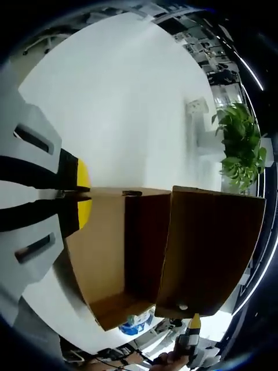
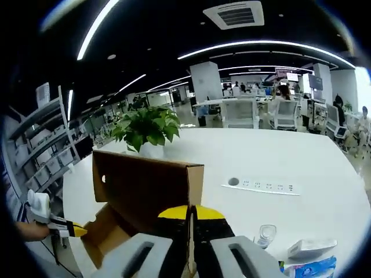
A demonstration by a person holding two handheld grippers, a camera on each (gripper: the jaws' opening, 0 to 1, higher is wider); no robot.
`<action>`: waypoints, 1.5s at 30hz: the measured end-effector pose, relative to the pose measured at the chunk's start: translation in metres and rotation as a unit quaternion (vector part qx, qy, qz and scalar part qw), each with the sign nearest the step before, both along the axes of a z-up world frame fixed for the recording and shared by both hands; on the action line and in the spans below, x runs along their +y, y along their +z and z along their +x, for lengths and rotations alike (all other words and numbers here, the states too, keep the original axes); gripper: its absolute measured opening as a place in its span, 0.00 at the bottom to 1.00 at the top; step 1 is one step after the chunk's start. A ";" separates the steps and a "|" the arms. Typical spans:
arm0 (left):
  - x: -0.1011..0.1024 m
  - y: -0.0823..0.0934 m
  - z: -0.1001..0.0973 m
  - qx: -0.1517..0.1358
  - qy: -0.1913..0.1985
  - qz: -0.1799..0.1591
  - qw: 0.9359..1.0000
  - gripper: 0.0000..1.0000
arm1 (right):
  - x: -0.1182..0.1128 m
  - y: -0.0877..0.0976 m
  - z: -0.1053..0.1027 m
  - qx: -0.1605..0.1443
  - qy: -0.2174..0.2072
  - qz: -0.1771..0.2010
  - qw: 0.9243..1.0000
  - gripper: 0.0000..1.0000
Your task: Operate the shoe box by opening the lid, removing the specified soft item, and placing it in the target area until the item is outside and the box remains undamaged.
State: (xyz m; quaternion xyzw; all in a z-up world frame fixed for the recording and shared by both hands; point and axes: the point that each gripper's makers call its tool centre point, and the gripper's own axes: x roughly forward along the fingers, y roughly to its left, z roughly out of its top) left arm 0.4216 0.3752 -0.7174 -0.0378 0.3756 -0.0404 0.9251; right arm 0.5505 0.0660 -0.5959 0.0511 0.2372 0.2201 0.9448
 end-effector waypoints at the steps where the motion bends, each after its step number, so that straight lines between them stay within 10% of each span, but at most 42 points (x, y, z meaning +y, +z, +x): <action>1: 0.000 0.000 0.000 -0.001 0.000 -0.001 1.000 0.02 | 0.000 0.000 -0.002 -0.001 0.000 0.002 1.000 0.00; 45: -0.004 0.005 -0.007 -0.001 -0.002 -0.062 0.998 0.04 | 0.003 -0.009 -0.081 -0.018 0.033 0.005 0.999 0.00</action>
